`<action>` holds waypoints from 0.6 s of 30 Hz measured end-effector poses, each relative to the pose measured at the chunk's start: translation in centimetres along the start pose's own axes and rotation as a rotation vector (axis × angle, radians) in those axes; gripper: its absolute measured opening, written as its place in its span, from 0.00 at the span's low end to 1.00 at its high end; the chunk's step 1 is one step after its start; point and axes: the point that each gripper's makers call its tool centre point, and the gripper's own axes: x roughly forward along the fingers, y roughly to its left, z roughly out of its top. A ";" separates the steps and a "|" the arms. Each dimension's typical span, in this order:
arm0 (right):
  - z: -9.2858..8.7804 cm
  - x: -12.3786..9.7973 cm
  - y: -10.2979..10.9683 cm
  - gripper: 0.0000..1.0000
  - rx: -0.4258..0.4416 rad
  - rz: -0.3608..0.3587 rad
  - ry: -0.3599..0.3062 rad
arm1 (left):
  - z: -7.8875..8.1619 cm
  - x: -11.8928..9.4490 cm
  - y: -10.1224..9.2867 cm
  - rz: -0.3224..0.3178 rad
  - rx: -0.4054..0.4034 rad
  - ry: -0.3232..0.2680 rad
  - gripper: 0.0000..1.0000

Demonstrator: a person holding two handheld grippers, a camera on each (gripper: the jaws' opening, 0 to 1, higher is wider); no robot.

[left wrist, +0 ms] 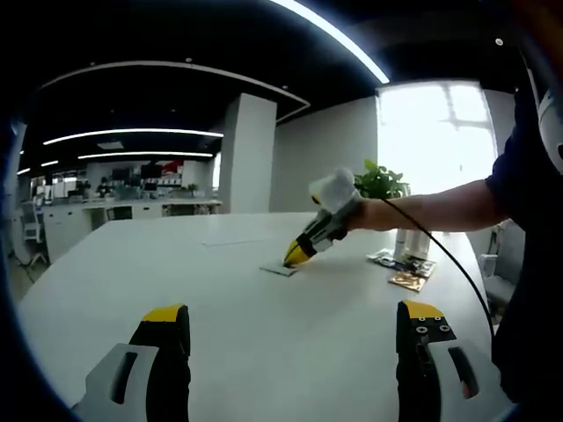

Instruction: Arrange the skincare products in the storage area until every visible bottle or jar stands upright without overlapping.

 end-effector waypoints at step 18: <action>-0.3 -0.7 1.6 0.00 0.052 0.015 -0.032 | 0.6 3.5 0.3 -0.051 -0.038 0.024 0.98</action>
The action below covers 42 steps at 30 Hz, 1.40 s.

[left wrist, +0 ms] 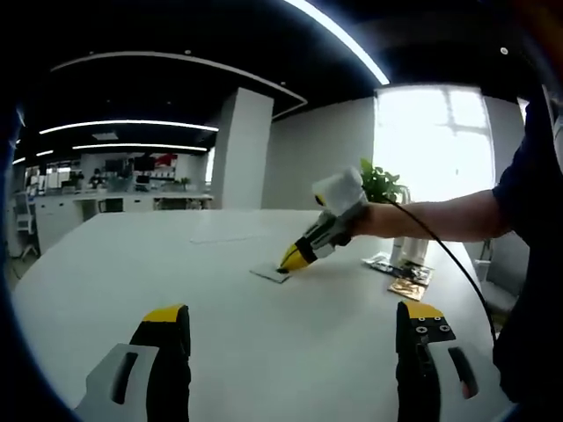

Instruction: Arrange the skincare products in the storage area until every visible bottle or jar stands upright without overlapping.

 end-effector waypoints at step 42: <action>0.1 -0.1 0.1 0.00 -0.035 -0.002 -0.029 | 0.8 13.7 0.8 -0.089 0.001 0.305 0.75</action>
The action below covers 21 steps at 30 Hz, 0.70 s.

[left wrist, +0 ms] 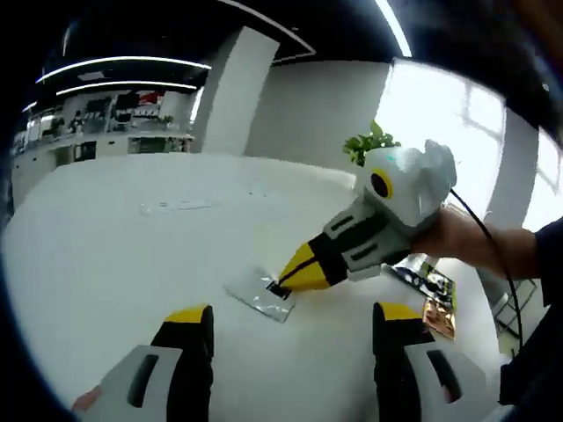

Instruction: Arrange the skincare products in the storage area until every visible bottle or jar stands upright without overlapping.

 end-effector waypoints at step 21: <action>-0.1 0.0 0.1 0.00 0.023 0.013 -0.031 | 0.2 2.6 2.6 0.144 0.523 0.195 0.65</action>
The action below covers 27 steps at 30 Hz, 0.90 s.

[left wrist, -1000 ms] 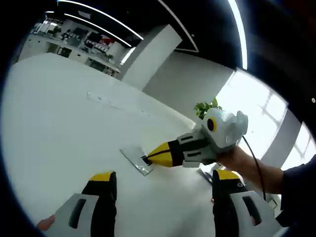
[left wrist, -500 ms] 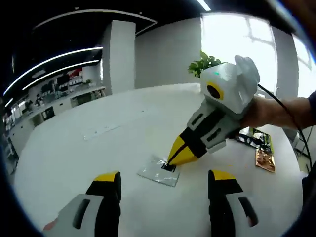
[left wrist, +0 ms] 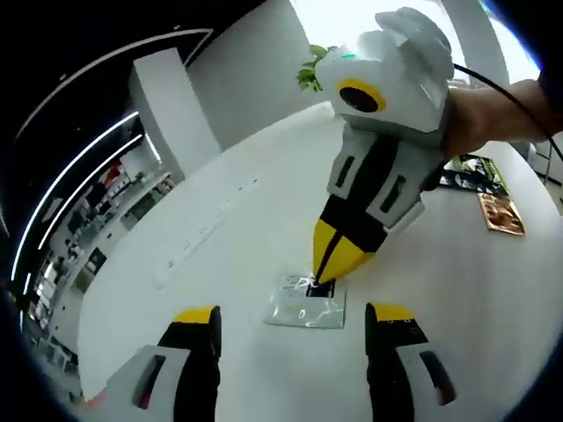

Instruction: Arrange the skincare products in the storage area until every visible bottle or jar stands upright without overlapping.

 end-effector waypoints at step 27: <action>0.0 0.2 -0.1 0.00 0.021 0.018 -0.022 | 0.3 2.0 -0.5 -0.252 -0.019 0.227 0.53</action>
